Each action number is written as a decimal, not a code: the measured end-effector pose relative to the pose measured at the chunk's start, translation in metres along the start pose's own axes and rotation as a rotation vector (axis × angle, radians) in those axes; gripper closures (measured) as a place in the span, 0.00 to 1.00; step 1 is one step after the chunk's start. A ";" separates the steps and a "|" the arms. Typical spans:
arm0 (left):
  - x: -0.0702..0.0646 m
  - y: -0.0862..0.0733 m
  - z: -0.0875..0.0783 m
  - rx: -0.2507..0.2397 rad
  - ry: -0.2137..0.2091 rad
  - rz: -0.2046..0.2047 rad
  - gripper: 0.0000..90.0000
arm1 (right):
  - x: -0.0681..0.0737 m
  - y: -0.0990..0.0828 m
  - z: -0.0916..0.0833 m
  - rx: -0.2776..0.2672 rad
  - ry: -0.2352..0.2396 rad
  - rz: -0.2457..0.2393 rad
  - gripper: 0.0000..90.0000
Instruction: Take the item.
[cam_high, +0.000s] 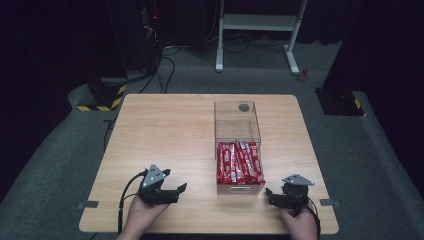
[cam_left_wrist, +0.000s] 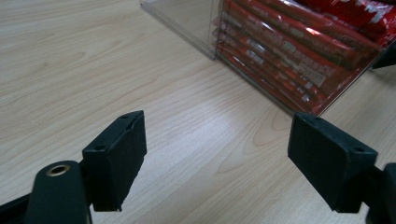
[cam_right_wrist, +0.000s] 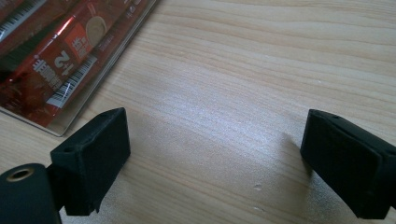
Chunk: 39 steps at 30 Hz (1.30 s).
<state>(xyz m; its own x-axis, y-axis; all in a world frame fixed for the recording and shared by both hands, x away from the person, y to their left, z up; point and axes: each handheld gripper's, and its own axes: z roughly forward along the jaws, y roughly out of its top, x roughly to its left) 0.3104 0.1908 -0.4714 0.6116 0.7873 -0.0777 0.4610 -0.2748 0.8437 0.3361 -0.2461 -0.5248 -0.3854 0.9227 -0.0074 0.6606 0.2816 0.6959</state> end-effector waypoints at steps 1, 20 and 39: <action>-0.001 0.001 0.000 -0.002 -0.006 0.001 0.22 | 0.000 0.000 0.000 0.000 0.000 0.000 0.09; -0.021 0.022 0.013 -0.019 -0.058 0.039 0.23 | 0.000 0.000 0.000 0.002 0.002 -0.003 0.09; -0.031 0.041 0.022 -0.055 -0.088 0.063 0.24 | 0.000 0.000 0.000 0.001 0.003 -0.003 0.09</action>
<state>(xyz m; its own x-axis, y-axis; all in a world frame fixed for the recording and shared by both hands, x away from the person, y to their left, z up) 0.3242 0.1434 -0.4460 0.6934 0.7173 -0.0677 0.3855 -0.2899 0.8760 0.3359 -0.2458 -0.5246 -0.3896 0.9210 -0.0074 0.6600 0.2848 0.6952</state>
